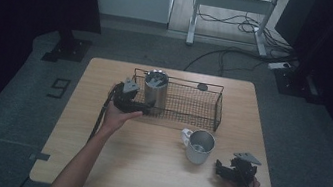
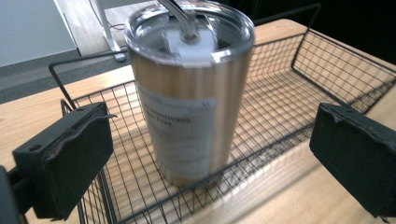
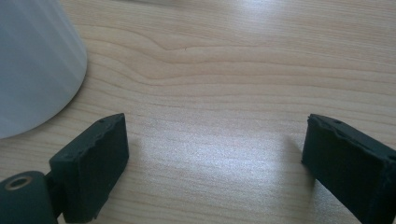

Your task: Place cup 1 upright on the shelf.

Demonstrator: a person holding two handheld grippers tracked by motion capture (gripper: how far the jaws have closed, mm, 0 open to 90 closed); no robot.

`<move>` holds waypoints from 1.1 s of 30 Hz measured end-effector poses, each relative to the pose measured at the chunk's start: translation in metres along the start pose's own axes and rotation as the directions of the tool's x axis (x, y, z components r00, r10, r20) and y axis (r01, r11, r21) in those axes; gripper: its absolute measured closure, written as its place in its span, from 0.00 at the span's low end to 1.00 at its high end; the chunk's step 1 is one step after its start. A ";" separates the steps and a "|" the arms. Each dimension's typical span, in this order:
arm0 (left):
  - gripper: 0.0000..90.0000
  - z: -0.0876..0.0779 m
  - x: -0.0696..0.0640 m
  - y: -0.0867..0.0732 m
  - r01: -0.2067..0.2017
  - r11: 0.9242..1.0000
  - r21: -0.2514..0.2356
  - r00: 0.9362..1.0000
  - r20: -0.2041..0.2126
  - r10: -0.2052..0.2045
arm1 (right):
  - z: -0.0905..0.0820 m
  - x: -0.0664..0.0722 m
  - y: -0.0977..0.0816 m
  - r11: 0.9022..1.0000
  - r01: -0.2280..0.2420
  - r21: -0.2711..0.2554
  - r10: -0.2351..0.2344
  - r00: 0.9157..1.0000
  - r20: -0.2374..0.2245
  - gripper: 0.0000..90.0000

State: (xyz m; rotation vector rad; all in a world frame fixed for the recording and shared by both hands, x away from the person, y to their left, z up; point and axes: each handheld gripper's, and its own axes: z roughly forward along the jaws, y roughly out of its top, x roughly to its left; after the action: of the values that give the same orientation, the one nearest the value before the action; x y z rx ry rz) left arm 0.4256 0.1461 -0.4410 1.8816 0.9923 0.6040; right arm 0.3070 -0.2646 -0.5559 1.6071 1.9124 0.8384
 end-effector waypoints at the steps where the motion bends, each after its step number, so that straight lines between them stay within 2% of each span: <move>1: 0.00 -0.001 -0.001 -0.002 -0.002 1.000 -0.001 1.000 0.002 0.002 | 0.000 0.000 0.000 1.000 -0.001 0.001 0.001 1.000 0.000 0.08; 9: 0.00 -0.020 -0.007 -0.019 -0.007 1.000 -0.007 0.999 0.033 0.007 | 0.000 0.000 0.000 1.000 -0.001 0.001 0.001 1.000 0.000 0.08; 18: 0.01 -0.042 -0.016 -0.050 0.000 1.000 0.000 0.998 0.066 0.000 | 0.000 0.000 0.000 1.000 -0.002 0.000 0.002 1.000 0.001 0.08; 27: 0.03 -0.059 -0.025 -0.082 0.034 0.999 0.033 0.995 0.089 -0.037 | 0.000 0.000 0.000 1.000 -0.002 0.000 0.002 1.000 0.001 0.08; 30: 0.03 -0.061 -0.028 -0.093 0.055 0.997 0.052 0.992 0.109 -0.060 | 0.000 0.000 0.000 1.000 -0.002 0.000 0.002 1.000 0.001 0.08; 33: 0.03 -0.063 -0.032 -0.103 0.047 0.997 0.069 0.993 0.106 -0.054 | 0.000 0.000 0.000 1.000 -0.002 -0.001 0.002 1.000 0.002 0.08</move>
State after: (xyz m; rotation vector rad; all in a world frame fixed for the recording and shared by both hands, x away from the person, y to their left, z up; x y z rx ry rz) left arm 0.3218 0.1789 -0.5016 1.9201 0.9965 0.4395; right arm 0.3068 -0.2645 -0.5559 1.6088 1.9099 0.8381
